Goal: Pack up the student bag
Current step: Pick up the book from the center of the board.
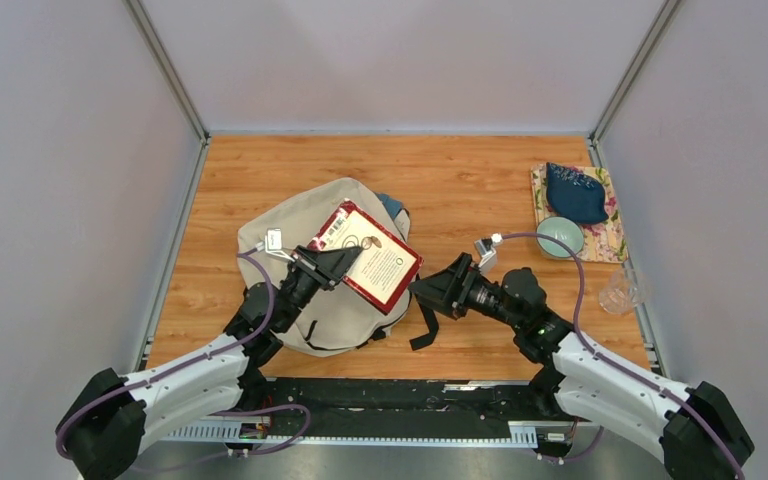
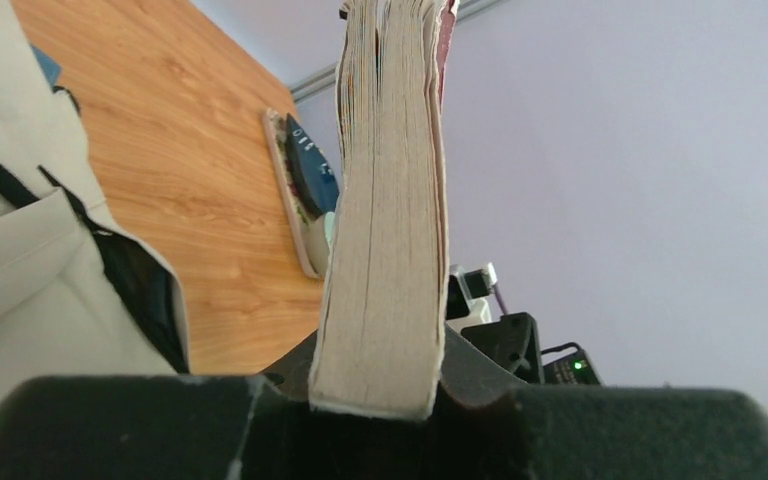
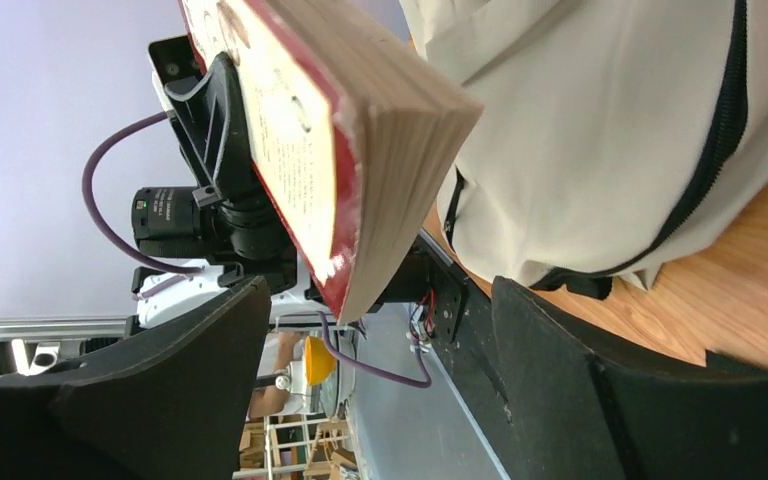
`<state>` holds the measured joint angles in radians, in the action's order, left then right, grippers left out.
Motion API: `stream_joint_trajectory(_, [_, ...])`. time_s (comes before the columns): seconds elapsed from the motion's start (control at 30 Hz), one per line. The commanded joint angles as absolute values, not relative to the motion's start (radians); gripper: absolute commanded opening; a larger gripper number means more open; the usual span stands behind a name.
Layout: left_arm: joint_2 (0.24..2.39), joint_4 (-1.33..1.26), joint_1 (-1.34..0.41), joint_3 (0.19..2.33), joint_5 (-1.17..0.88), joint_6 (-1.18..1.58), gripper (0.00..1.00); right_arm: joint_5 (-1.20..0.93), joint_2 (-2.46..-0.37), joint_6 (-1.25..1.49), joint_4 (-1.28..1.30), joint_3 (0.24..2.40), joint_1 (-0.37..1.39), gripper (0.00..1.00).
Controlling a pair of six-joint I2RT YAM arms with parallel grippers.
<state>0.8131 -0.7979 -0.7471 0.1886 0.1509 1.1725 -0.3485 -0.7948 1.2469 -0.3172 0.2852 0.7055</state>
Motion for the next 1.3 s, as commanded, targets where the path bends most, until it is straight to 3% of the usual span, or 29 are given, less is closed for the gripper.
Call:
stream_joint_trajectory(0.0, [0.833, -1.017, -0.747, 0.192, 0.121, 1.259, 0.00, -0.298, -0.850, 1.275, -0.486, 0.311, 0.718, 0.84])
stream_joint_trajectory(0.37, [0.908, -1.143, -0.747, 0.178, 0.086, 1.313, 0.00, -0.318, -1.014, 1.319, -0.750, 0.350, 0.733, 0.84])
stream_joint_trajectory(0.57, [0.922, -1.152, -0.747, 0.173, 0.075, 1.321, 0.00, -0.328, -1.098, 1.358, -0.847, 0.386, 0.732, 0.77])
stream_joint_trajectory(0.67, [0.925, -1.163, -0.747, 0.170, 0.074, 1.324, 0.00, -0.337, -1.140, 1.388, -0.914, 0.387, 0.732, 0.54])
stream_joint_trajectory(0.7, [0.923, -1.164, -0.746, 0.167, 0.077, 1.322, 0.00, -0.337, -1.144, 1.393, -0.931, 0.379, 0.733, 0.39])
stream_joint_trajectory(0.77, [0.911, -1.151, -0.746, 0.160, 0.078, 1.315, 0.00, -0.336, -1.144, 1.397, -0.939, 0.370, 0.735, 0.18])
stream_joint_trajectory(0.8, [0.902, -1.100, -0.747, 0.164, 0.078, 1.309, 0.00, -0.330, -1.138, 1.396, -0.937, 0.353, 0.732, 0.00])
stream_joint_trajectory(0.87, [0.868, -0.989, -0.742, 0.193, 0.063, 1.261, 0.17, -0.318, -1.099, 1.384, -0.907, 0.333, 0.733, 0.00])
stream_joint_trajectory(0.9, [0.855, -0.824, -0.744, 0.248, 0.040, 1.232, 0.40, -0.299, -1.073, 1.373, -0.882, 0.325, 0.733, 0.00])
stream_joint_trajectory(0.97, [0.825, -0.630, -0.742, 0.326, 0.019, 1.090, 0.60, -0.260, -0.978, 1.338, -0.741, 0.322, 0.733, 0.00])
stream_joint_trajectory(1.0, [0.822, -0.412, -0.742, 0.424, 0.012, 1.039, 0.73, -0.241, -0.941, 1.292, -0.682, 0.322, 0.733, 0.00])
stream_joint_trajectory(1.1, [0.845, -0.060, -0.742, 0.594, 0.021, 0.835, 0.83, -0.128, -0.763, 1.192, -0.390, 0.350, 0.732, 0.00])
stream_joint_trajectory(1.27, [0.884, 0.181, -0.744, 0.669, -0.043, 0.600, 0.84, 0.127, -0.529, 1.092, 0.071, 0.419, 0.732, 0.00])
